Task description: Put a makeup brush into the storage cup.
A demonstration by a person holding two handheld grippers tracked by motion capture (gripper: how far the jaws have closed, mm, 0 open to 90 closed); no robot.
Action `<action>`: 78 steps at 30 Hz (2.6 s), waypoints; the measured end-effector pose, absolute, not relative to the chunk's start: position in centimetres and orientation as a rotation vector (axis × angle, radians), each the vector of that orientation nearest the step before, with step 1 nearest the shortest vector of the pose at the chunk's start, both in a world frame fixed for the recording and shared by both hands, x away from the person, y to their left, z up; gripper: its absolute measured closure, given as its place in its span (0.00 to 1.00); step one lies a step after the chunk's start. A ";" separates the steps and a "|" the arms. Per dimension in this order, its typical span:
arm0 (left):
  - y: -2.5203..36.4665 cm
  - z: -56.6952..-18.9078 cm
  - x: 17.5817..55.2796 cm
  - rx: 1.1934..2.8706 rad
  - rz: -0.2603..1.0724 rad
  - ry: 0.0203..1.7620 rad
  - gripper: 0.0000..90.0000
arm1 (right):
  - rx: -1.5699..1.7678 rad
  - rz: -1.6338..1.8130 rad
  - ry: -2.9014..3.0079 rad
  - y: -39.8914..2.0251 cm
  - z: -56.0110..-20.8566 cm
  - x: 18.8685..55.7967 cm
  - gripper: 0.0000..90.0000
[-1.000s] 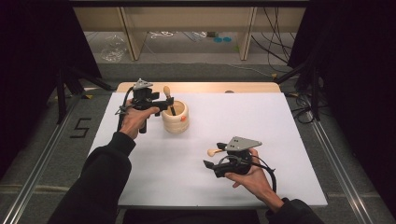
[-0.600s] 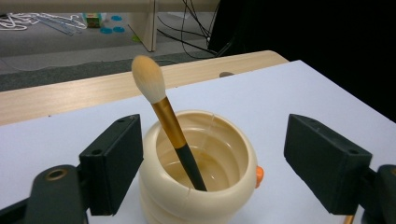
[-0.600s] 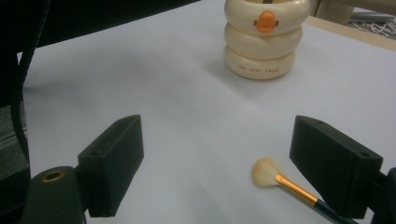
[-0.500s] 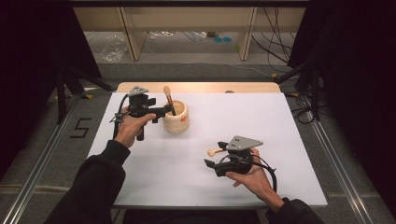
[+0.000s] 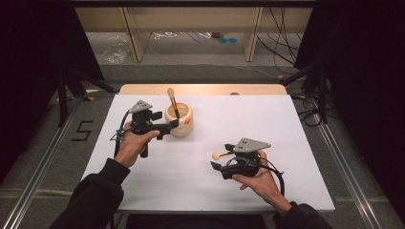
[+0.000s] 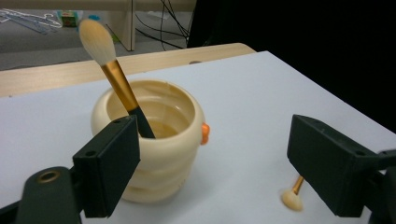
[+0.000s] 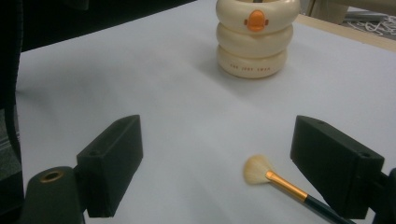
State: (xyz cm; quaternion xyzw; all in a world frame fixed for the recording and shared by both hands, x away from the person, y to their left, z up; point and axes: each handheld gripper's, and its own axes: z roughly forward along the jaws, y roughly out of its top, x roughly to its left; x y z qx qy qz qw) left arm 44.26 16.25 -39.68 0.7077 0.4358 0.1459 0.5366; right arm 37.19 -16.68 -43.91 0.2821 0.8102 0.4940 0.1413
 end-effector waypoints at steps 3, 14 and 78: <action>16.1 -40.1 43.2 1.695 0.343 1.030 0.19 | 0.826 1.426 2.333 -16.9 -44.0 37.2 0.20; 15.5 -41.2 39.5 1.726 0.356 0.978 0.20 | 0.826 1.423 2.342 -16.8 -44.0 37.2 0.19; 15.6 -44.1 33.9 1.821 0.353 0.917 0.18 | 0.758 1.074 2.496 -20.0 -42.3 42.8 0.18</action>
